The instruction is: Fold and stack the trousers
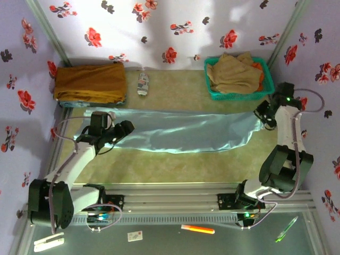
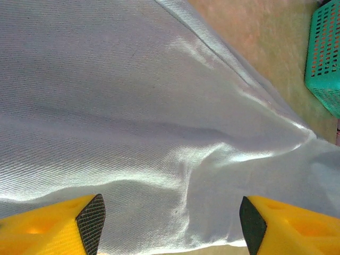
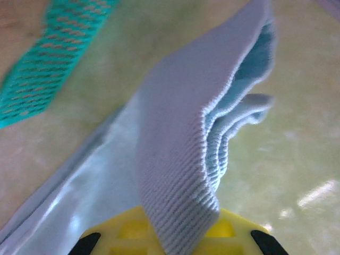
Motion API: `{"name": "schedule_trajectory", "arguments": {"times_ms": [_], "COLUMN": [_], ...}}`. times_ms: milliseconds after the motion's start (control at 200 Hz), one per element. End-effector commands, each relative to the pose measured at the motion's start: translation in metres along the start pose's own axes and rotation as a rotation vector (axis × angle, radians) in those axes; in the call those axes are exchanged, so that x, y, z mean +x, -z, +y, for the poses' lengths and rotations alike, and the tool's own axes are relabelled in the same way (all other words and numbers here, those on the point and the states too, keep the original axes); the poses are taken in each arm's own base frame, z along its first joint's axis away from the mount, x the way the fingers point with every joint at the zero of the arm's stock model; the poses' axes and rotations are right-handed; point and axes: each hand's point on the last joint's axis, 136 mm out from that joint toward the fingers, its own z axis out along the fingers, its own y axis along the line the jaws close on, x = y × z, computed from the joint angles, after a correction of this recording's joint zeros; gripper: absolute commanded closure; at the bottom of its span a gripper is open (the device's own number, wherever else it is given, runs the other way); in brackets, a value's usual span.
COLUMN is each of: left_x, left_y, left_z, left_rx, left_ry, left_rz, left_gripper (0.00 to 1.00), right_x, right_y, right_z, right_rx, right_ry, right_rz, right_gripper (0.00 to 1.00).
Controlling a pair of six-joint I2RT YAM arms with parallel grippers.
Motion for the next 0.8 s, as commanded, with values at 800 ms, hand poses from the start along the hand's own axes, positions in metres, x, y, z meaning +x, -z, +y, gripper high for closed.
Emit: {"name": "schedule_trajectory", "arguments": {"times_ms": [800], "left_x": [-0.013], "left_y": [-0.038], "left_z": [0.079], "left_rx": [-0.267], "left_ry": [0.102], "left_rz": [0.008], "left_gripper": [0.29], "right_x": [0.332], "right_y": [-0.033], "right_z": [0.298], "right_rx": [-0.228], "right_ry": [0.778], "right_rz": [0.334], "right_gripper": [1.00]}}
